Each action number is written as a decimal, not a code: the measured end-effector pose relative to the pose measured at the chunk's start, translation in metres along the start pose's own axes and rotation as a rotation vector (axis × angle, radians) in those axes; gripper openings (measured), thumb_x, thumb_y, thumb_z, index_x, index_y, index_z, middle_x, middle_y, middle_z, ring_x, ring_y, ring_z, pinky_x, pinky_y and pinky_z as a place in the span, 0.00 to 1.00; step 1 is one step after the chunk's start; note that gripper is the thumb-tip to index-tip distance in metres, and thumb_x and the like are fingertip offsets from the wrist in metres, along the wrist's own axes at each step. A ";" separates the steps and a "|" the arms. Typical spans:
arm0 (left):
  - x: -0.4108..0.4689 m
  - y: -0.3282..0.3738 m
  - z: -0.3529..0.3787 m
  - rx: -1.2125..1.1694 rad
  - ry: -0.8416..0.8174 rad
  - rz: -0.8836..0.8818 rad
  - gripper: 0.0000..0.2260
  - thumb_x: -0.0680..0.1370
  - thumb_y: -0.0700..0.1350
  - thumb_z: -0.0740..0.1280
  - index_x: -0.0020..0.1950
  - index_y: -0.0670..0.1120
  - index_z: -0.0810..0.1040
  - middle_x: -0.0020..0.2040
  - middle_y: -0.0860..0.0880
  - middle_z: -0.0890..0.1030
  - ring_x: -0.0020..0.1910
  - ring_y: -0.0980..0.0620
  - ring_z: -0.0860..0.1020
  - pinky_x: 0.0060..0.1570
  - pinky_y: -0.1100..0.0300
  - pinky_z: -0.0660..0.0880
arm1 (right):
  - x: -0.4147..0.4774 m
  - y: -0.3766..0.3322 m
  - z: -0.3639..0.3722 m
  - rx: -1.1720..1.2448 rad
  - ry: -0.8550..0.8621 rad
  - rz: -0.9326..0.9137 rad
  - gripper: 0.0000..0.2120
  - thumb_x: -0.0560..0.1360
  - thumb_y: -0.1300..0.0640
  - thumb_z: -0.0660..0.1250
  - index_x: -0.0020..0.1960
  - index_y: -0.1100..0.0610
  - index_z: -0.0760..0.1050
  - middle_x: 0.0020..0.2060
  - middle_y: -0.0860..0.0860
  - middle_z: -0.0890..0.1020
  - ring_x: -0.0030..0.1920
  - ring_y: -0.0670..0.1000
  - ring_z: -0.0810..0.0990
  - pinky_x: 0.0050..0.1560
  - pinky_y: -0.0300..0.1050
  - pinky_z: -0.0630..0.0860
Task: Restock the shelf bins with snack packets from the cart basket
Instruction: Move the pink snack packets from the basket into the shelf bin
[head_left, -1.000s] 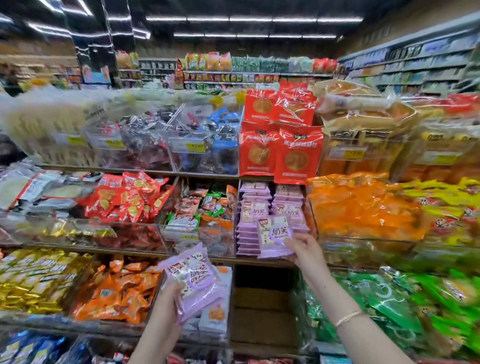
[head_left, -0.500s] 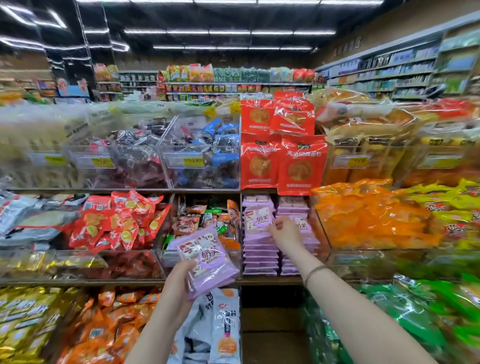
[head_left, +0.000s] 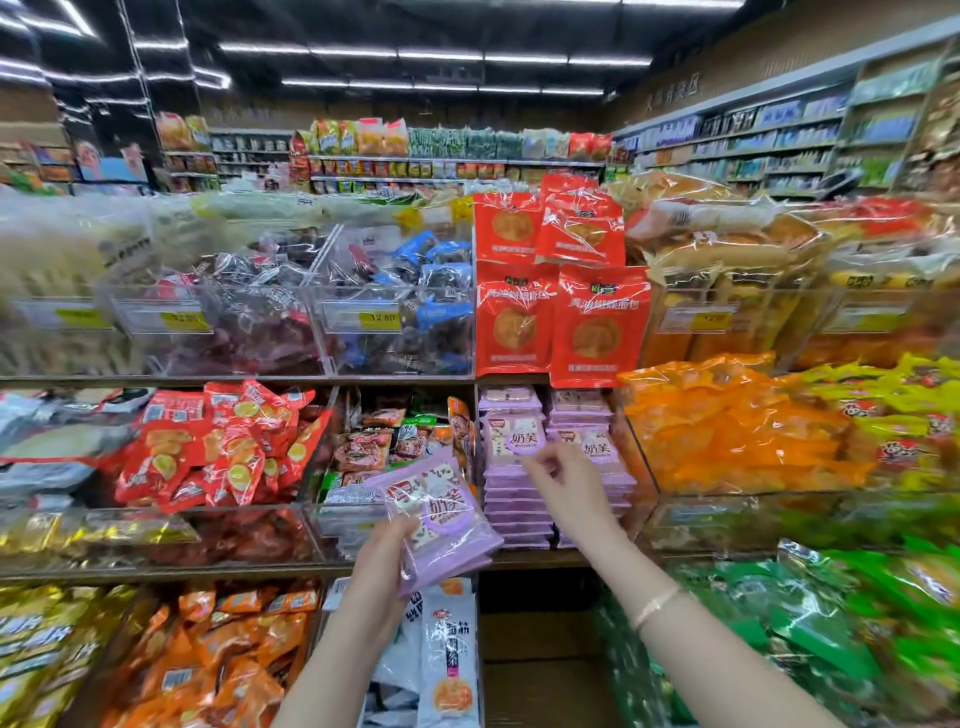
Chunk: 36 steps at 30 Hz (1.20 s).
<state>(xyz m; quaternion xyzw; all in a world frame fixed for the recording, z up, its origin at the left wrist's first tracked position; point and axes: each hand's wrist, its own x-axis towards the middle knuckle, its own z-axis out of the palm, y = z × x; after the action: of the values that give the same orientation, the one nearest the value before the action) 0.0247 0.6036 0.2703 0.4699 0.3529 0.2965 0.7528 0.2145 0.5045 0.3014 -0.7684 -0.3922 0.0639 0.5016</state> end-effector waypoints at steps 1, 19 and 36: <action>0.001 -0.001 0.004 0.016 -0.003 0.007 0.14 0.78 0.47 0.64 0.62 0.44 0.75 0.62 0.41 0.77 0.60 0.40 0.75 0.56 0.46 0.72 | -0.013 -0.004 0.002 0.044 -0.113 0.012 0.09 0.75 0.47 0.65 0.47 0.53 0.75 0.46 0.45 0.77 0.55 0.47 0.75 0.49 0.33 0.70; 0.046 0.027 0.048 0.284 -0.038 0.034 0.22 0.80 0.55 0.61 0.70 0.44 0.69 0.71 0.45 0.69 0.69 0.43 0.66 0.64 0.43 0.65 | -0.002 0.035 -0.053 0.936 0.202 0.675 0.20 0.77 0.57 0.66 0.67 0.60 0.68 0.37 0.53 0.76 0.33 0.49 0.73 0.29 0.42 0.70; 0.053 0.027 0.052 0.282 -0.051 0.012 0.23 0.80 0.53 0.61 0.72 0.42 0.67 0.72 0.44 0.68 0.71 0.43 0.64 0.68 0.46 0.61 | -0.004 0.028 -0.034 1.130 0.351 0.694 0.20 0.79 0.63 0.61 0.69 0.68 0.63 0.70 0.62 0.67 0.69 0.57 0.69 0.69 0.51 0.67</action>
<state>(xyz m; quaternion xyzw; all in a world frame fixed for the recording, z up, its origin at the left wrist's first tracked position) 0.0941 0.6297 0.2978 0.5805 0.3689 0.2366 0.6862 0.2433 0.4717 0.2936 -0.4689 0.0573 0.2903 0.8322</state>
